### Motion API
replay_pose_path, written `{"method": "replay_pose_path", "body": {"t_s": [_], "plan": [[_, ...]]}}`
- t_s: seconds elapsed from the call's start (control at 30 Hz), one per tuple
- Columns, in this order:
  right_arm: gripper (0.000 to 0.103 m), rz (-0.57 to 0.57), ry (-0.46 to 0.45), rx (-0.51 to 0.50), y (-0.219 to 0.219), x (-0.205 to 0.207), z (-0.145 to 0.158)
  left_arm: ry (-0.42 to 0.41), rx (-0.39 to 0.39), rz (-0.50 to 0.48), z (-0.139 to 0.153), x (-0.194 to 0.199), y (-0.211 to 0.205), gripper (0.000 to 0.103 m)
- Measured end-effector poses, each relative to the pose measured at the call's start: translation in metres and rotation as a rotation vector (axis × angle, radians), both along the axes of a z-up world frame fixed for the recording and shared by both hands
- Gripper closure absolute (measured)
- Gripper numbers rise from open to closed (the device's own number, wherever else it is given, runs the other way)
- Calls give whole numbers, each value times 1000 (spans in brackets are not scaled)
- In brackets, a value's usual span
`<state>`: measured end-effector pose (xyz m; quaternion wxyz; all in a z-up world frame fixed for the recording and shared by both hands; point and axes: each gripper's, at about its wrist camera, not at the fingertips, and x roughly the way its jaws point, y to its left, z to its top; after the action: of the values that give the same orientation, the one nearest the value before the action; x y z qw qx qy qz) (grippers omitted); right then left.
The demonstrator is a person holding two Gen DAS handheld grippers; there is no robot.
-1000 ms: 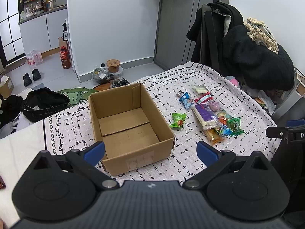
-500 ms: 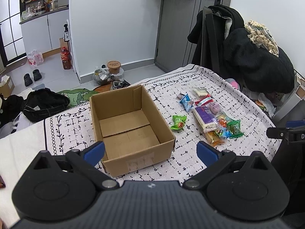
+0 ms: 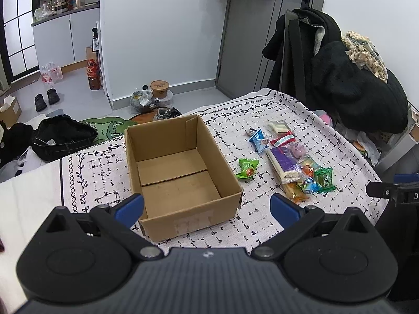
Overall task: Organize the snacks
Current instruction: 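Grasp the purple snack bar with the left tool while the right tool grasps a green candy packet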
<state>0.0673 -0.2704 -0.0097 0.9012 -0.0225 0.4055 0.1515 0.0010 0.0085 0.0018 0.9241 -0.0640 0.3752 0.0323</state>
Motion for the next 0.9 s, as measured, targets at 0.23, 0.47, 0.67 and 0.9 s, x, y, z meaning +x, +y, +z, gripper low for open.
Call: {"method": "replay_pose_path", "body": {"t_s": [0.23, 0.47, 0.67, 0.9], "plan": [[0, -13, 2, 3, -5, 10, -5, -5, -5, 1, -1, 10, -5, 1], [0, -47, 15, 18, -17, 23, -12, 11, 4, -18, -5, 34, -21, 1], [0, -73, 34, 21, -30, 37, -19, 15, 16, -43, -7, 53, -35, 1], [0, -92, 54, 32, -43, 53, -31, 38, 18, -58, -14, 74, -49, 1]]}}
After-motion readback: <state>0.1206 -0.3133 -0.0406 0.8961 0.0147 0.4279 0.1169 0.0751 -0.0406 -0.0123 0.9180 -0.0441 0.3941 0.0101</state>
